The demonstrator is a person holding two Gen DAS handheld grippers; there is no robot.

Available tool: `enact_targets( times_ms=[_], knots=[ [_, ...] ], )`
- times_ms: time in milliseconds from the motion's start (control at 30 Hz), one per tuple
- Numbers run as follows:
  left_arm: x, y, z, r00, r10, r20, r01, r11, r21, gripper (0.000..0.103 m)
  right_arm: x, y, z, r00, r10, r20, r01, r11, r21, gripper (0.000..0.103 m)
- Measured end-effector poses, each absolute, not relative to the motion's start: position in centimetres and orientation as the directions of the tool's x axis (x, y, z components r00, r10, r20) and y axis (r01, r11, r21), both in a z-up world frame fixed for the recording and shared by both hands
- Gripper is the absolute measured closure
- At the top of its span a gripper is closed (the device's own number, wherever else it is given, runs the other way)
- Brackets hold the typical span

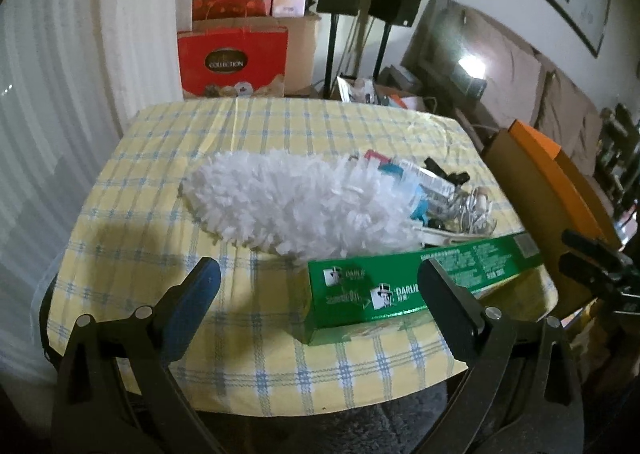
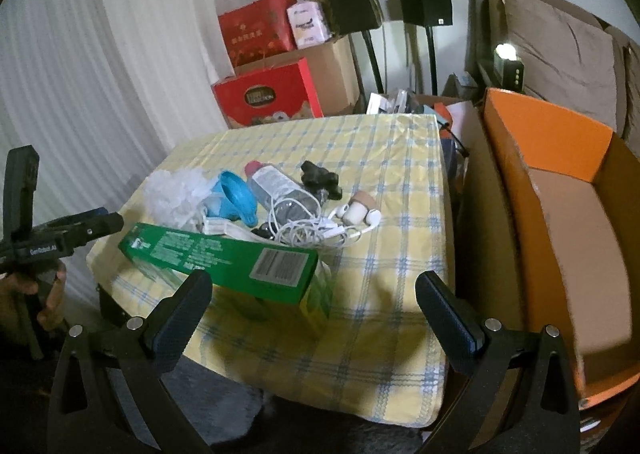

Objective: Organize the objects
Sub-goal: 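Lower both grippers around the green toothpaste box, then close both grippers on the green box and lift it off the table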

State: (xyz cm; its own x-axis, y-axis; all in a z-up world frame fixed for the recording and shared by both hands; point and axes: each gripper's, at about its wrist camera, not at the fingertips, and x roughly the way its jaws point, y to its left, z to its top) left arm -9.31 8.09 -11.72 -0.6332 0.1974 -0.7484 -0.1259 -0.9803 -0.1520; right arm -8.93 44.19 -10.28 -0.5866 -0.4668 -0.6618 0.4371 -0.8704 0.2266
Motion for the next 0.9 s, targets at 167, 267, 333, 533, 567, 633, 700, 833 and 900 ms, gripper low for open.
enact_targets(
  times_ms=[167, 267, 333, 533, 567, 633, 700, 833, 900],
  knots=[
    [-9.0, 8.6, -12.9, -0.617, 0.203, -0.761, -0.151, -0.979, -0.138, 0.004, -9.2, 43.8, -11.5, -0.561, -0.495, -0.664, 0.447, -0.856, 0.26, 0.0],
    [-9.0, 8.6, -13.3, -0.592, 0.261, -0.763, -0.173, -0.965, -0.195, 0.005, -9.2, 43.0, -12.3, -0.55, -0.496, -0.671, 0.458, -0.852, 0.254, 0.0],
    [-9.1, 8.8, -13.3, -0.584, 0.288, -0.759, -0.19, -0.958, -0.217, 0.005, -9.0, 42.6, -12.6, -0.544, -0.51, -0.666, 0.471, -0.843, 0.26, 0.0],
    [-8.7, 10.3, -13.6, -0.58, 0.258, -0.773, -0.235, -0.961, -0.145, 0.005, -8.7, 41.4, -13.6, -0.516, -0.526, -0.676, 0.496, -0.827, 0.265, 0.0],
    [-8.7, 10.4, -13.7, -0.577, 0.257, -0.775, -0.239, -0.961, -0.14, 0.005, -8.7, 41.2, -13.8, -0.511, -0.521, -0.683, 0.498, -0.828, 0.259, 0.0],
    [-8.8, 10.7, -14.0, -0.568, 0.255, -0.783, -0.243, -0.96, -0.137, 0.005, -8.7, 41.0, -14.1, -0.504, -0.52, -0.69, 0.499, -0.827, 0.259, 0.0],
    [-8.9, 10.7, -14.1, -0.565, 0.255, -0.785, -0.24, -0.961, -0.14, 0.005, -8.7, 40.9, -14.2, -0.502, -0.525, -0.688, 0.501, -0.825, 0.264, 0.0],
    [-8.9, 10.8, -14.4, -0.55, 0.266, -0.792, -0.234, -0.959, -0.159, 0.005, -8.7, 40.9, -14.4, -0.482, -0.548, -0.683, 0.508, -0.811, 0.292, 0.0],
    [-9.0, 11.0, -14.4, -0.547, 0.266, -0.794, -0.238, -0.959, -0.157, 0.005, -8.7, 40.7, -14.5, -0.469, -0.56, -0.683, 0.514, -0.802, 0.305, 0.0]
  ],
)
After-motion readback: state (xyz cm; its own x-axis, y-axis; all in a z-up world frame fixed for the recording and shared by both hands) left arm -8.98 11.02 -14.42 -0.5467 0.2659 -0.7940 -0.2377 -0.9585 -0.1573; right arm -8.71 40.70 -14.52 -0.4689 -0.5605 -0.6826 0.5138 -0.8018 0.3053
